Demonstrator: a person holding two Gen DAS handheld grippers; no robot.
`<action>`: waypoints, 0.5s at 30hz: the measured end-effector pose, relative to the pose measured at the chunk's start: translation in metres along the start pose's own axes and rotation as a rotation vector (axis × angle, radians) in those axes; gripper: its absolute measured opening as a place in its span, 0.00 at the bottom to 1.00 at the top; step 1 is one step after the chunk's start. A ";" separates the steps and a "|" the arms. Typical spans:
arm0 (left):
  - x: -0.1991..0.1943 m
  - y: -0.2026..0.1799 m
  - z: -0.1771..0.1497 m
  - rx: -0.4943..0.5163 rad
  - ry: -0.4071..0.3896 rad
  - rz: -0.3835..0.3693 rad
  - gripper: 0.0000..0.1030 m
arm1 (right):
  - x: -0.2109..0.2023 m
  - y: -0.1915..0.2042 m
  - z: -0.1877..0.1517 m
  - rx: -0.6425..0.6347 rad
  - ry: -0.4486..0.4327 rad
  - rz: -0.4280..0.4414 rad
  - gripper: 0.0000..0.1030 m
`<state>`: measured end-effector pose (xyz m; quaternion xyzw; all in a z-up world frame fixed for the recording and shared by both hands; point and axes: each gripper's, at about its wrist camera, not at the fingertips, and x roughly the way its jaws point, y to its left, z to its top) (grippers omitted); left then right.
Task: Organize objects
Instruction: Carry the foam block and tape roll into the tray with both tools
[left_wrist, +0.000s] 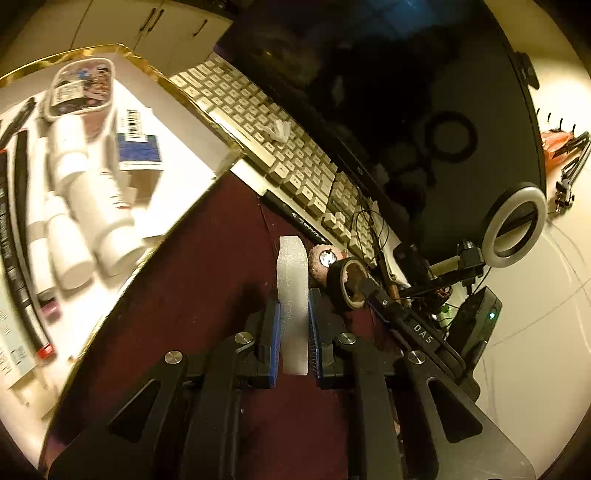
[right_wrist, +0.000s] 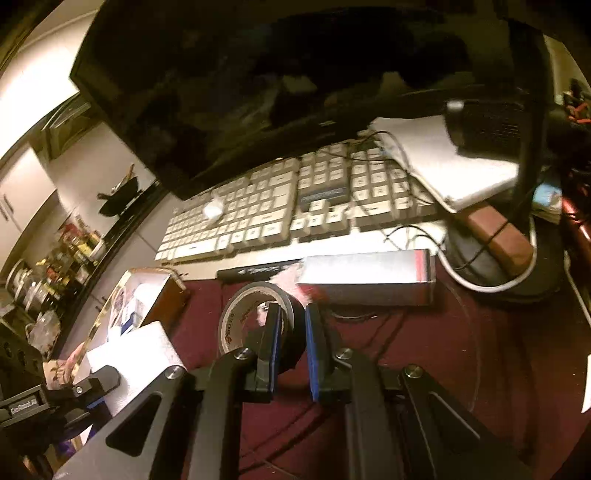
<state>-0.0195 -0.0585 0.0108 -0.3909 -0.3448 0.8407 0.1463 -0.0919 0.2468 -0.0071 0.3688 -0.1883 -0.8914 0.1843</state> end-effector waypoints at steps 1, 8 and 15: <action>-0.005 0.001 -0.001 -0.001 -0.007 0.002 0.12 | 0.000 0.003 -0.001 -0.001 0.014 0.017 0.11; -0.062 0.014 0.009 -0.014 -0.131 0.053 0.12 | -0.008 0.049 -0.008 -0.048 0.055 0.191 0.11; -0.112 0.047 0.030 -0.088 -0.292 0.128 0.12 | 0.016 0.118 -0.016 -0.106 0.130 0.322 0.11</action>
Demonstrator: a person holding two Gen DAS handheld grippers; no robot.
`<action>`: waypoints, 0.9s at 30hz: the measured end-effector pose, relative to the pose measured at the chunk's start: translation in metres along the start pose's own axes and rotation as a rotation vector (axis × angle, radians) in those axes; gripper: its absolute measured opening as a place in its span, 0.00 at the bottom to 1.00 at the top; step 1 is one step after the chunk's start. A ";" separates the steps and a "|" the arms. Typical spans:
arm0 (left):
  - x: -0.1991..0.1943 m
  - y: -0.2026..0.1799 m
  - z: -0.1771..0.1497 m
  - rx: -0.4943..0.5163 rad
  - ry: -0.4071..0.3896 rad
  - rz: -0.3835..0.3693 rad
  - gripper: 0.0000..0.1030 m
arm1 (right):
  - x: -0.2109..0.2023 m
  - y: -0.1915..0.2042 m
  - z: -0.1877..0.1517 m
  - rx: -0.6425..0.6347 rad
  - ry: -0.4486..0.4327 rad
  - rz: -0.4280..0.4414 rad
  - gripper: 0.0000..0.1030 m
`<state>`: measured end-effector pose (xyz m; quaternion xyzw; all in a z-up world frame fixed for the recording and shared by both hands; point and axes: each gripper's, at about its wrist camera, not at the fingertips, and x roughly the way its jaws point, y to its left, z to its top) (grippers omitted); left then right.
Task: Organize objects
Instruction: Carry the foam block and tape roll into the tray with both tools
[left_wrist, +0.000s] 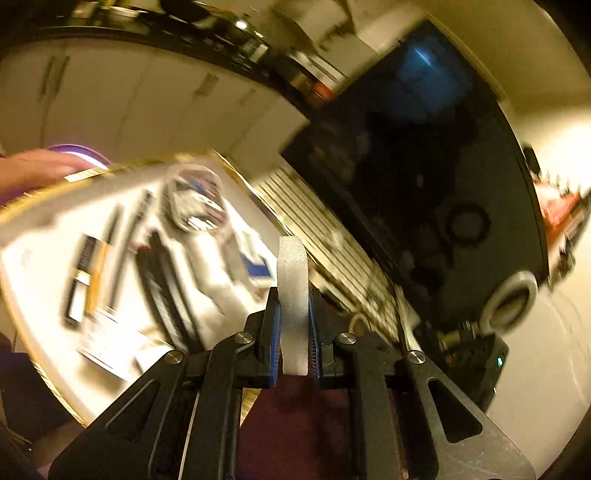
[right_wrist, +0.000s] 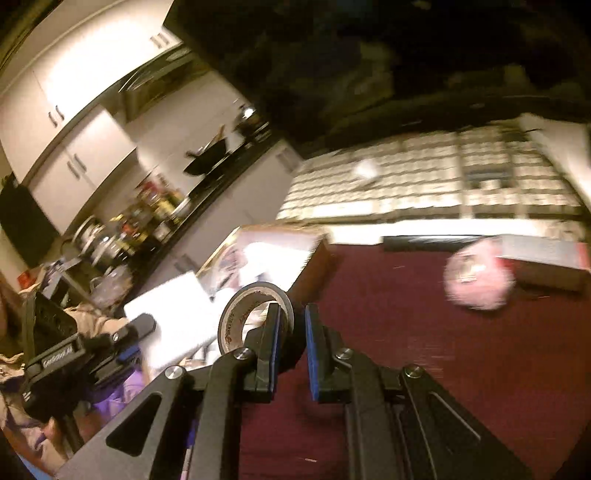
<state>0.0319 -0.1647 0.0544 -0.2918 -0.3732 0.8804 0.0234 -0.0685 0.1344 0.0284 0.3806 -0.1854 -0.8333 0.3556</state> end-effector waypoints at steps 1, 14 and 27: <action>-0.003 0.008 0.006 -0.012 -0.013 0.012 0.12 | 0.006 0.008 0.001 -0.012 0.004 0.008 0.11; 0.006 0.080 0.038 -0.180 -0.030 0.099 0.12 | 0.079 0.062 -0.007 -0.111 0.078 0.007 0.11; 0.017 0.083 0.035 -0.184 0.010 0.126 0.12 | 0.100 0.066 -0.014 -0.160 0.110 -0.059 0.11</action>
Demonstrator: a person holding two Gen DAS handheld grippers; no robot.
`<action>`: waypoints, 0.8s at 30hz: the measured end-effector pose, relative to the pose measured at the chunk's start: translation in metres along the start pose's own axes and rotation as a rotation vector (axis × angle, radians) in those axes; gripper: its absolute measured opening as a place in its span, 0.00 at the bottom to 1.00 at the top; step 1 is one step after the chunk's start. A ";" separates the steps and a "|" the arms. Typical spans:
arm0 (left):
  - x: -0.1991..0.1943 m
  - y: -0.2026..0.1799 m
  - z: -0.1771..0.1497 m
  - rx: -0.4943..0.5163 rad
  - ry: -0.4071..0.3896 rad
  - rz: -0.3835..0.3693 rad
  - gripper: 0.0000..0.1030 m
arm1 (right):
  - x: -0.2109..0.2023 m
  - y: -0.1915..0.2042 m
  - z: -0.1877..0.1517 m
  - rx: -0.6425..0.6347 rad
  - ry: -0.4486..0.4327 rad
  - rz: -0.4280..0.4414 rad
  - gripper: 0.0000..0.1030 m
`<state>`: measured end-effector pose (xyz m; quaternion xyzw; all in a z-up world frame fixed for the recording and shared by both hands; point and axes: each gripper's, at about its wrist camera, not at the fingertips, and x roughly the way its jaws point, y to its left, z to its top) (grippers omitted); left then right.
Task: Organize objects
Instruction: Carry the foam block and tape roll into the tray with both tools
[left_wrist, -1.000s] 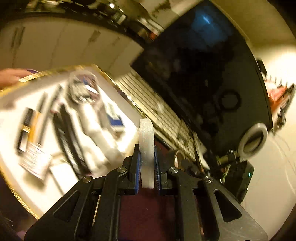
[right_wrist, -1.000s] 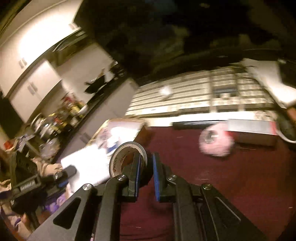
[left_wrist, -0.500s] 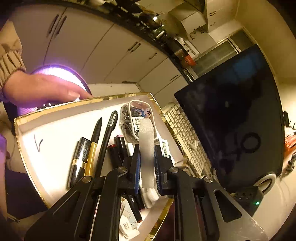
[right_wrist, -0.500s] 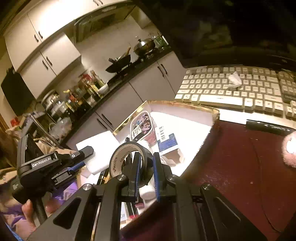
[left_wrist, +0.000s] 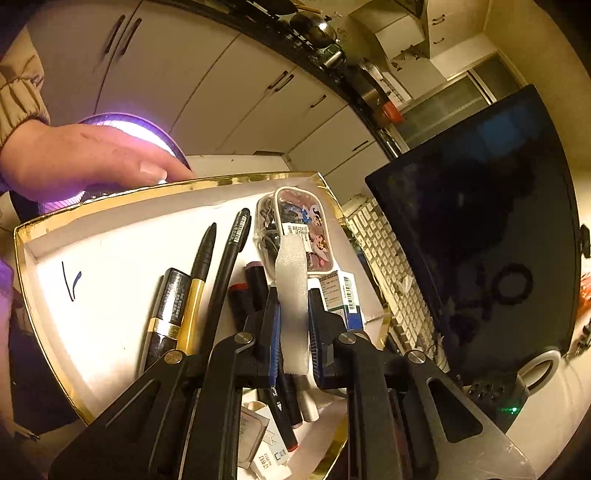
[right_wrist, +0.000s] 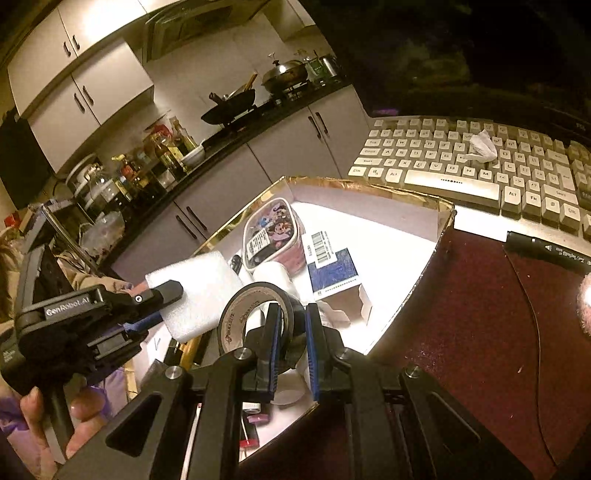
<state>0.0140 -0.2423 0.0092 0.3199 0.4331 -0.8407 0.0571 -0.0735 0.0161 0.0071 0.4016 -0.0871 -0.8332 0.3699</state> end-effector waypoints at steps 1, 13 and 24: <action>0.001 -0.001 -0.001 0.000 0.001 -0.001 0.13 | 0.001 0.000 0.000 -0.001 0.004 -0.003 0.11; 0.005 -0.010 -0.007 0.018 0.018 -0.028 0.12 | 0.001 -0.001 -0.001 -0.013 0.000 -0.010 0.11; 0.009 -0.007 -0.013 -0.001 0.029 0.013 0.13 | 0.002 -0.003 -0.001 0.004 -0.003 0.004 0.12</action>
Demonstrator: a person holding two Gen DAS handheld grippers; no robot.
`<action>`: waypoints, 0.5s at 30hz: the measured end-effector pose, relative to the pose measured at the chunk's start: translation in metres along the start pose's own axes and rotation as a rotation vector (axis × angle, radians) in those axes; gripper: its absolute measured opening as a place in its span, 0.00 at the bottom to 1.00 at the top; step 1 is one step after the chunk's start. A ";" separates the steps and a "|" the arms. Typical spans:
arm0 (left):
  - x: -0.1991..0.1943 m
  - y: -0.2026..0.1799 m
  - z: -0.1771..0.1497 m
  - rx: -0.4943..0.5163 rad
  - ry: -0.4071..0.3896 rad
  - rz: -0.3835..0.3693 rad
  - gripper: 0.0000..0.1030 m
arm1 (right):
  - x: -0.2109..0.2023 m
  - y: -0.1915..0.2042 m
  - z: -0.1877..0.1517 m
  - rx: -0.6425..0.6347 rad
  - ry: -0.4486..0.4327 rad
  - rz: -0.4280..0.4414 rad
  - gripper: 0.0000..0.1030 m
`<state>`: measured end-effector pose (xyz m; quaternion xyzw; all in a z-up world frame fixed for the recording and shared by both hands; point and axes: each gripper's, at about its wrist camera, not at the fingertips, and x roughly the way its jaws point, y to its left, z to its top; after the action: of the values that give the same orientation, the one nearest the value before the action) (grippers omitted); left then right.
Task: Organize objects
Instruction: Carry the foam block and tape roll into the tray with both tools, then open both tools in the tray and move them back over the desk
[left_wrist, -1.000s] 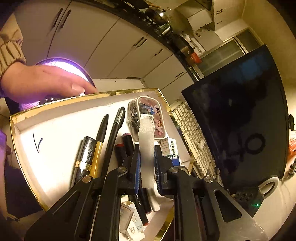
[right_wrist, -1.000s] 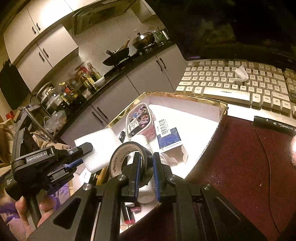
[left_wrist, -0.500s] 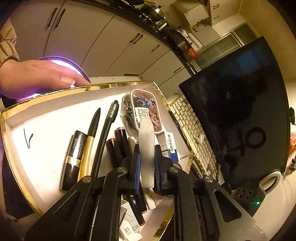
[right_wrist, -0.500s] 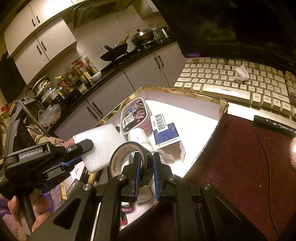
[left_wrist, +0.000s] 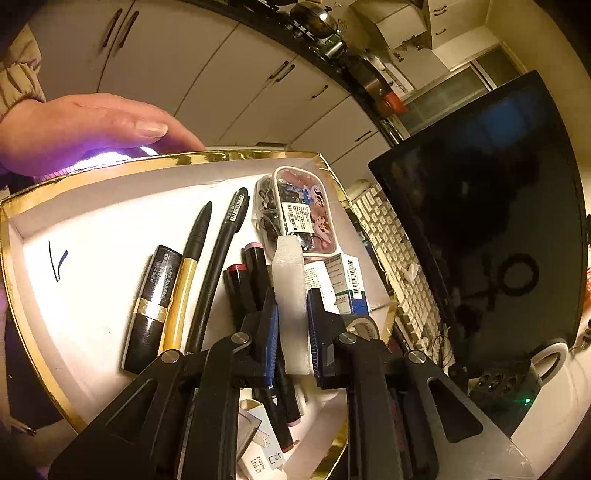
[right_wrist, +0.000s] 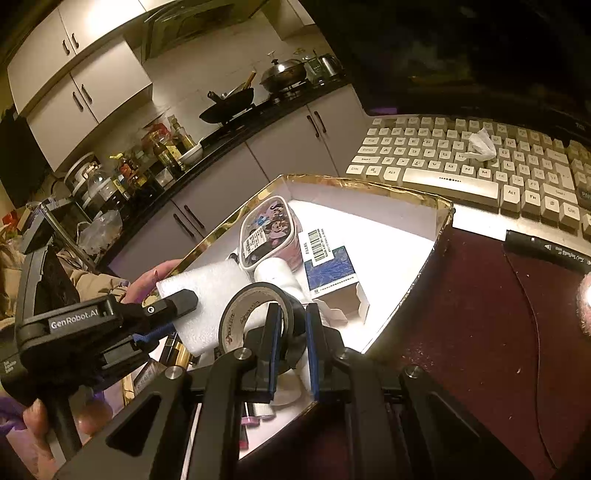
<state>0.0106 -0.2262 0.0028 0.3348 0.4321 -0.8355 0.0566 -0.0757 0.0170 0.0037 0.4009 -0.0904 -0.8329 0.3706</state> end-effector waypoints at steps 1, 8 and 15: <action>0.000 0.000 0.000 0.001 0.001 0.002 0.13 | 0.000 -0.002 0.000 0.012 0.000 0.013 0.13; -0.013 -0.005 0.002 0.022 -0.062 -0.015 0.39 | -0.006 -0.002 0.002 0.027 -0.026 0.063 0.14; -0.022 -0.012 0.000 0.051 -0.094 -0.016 0.42 | -0.025 0.007 0.003 -0.005 -0.080 0.088 0.55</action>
<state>0.0230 -0.2229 0.0248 0.2932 0.4101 -0.8614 0.0616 -0.0642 0.0283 0.0239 0.3621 -0.1208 -0.8312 0.4041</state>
